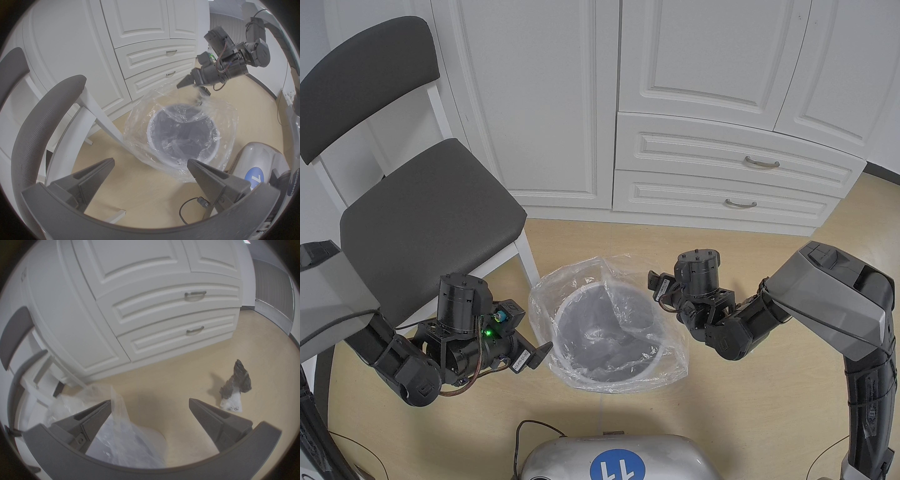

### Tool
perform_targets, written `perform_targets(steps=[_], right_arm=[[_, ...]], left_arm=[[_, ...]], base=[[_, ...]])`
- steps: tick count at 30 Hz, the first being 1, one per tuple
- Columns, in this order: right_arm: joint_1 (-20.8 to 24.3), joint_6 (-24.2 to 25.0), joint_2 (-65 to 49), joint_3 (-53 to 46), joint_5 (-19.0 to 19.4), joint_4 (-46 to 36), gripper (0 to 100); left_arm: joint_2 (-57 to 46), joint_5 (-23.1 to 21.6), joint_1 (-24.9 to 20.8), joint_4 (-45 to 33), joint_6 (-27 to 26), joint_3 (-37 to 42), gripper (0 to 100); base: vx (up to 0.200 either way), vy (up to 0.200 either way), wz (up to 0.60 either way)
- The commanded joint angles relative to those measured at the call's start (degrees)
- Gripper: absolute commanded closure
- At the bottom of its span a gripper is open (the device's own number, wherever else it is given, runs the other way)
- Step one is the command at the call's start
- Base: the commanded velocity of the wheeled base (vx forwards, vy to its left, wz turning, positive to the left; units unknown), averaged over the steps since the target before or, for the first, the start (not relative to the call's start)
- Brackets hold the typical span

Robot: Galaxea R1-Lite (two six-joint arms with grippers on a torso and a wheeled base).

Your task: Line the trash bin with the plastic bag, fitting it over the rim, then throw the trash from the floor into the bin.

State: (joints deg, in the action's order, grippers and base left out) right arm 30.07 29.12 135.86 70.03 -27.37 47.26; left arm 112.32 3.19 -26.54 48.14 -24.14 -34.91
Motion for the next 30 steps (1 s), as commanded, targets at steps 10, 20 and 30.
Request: perform_targets(steps=[10, 20, 30], right_arm=[[-5.1, 0.7, 7.5, 7.8, 0.1, -4.8, 0], [-5.0, 6.9, 15.0, 17.8, -4.6, -4.6, 0], [-2.1, 8.5, 7.7, 11.9, -4.6, -4.5, 0]], left_arm=[[0.2, 0.1, 0.0, 0.0, 0.0, -0.2, 0], [0.9, 0.2, 0.1, 0.0, 0.1, -0.9, 0], [3.4, 2.6, 0.2, 1.4, 0.5, -2.8, 0]], base=[[0.000, 0.000, 0.00], [0.000, 0.000, 0.00], [0.000, 0.000, 0.00]])
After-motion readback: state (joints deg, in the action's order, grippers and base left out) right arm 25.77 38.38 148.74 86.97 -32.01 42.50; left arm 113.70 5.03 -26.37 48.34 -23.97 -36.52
